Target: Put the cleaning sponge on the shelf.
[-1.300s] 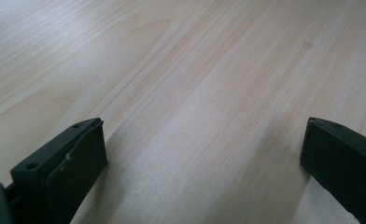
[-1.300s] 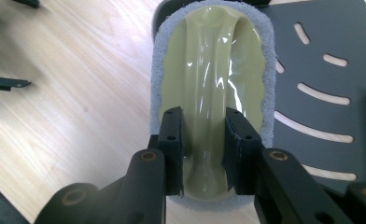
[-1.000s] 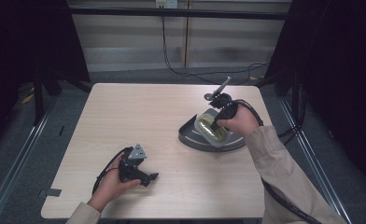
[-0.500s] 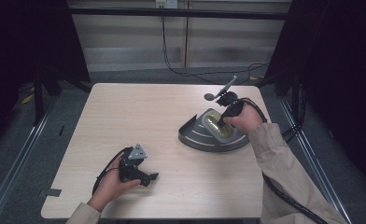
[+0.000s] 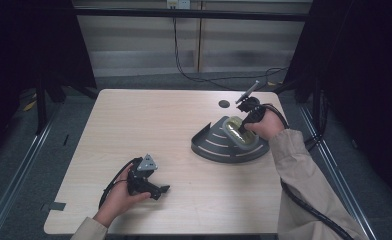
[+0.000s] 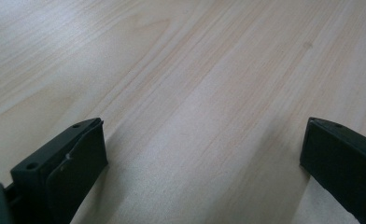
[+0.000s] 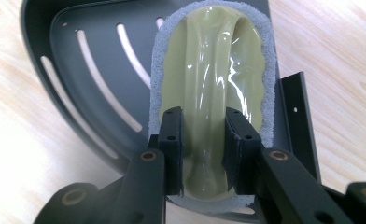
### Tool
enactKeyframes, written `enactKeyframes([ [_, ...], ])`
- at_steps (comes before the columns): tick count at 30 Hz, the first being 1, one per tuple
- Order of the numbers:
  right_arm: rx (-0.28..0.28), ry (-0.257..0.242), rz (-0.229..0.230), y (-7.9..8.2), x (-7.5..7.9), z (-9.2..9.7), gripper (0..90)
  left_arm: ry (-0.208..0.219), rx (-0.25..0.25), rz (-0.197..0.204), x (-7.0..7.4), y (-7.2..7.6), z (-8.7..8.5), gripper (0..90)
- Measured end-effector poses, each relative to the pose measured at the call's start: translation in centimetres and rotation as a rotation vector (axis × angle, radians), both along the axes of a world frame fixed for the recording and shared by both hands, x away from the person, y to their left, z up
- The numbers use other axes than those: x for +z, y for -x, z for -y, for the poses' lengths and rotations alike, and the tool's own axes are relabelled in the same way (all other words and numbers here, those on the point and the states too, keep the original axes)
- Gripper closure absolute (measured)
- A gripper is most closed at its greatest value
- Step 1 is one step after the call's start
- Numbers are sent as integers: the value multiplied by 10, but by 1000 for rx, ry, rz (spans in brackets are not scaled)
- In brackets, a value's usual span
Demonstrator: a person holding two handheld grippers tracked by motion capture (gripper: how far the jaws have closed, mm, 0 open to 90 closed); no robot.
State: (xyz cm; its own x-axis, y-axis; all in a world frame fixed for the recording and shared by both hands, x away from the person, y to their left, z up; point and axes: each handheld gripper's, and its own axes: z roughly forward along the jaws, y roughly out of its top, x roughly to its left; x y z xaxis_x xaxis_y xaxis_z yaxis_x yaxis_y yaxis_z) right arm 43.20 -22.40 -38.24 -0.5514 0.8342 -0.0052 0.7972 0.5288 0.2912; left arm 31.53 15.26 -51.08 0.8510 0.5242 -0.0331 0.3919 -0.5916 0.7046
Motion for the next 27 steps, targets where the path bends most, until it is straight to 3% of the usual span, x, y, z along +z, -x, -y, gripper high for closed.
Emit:
enactKeyframes([
  [27,-5,35,-22,-7,-28,21,712,0,0,0,0,0,0,0],
])
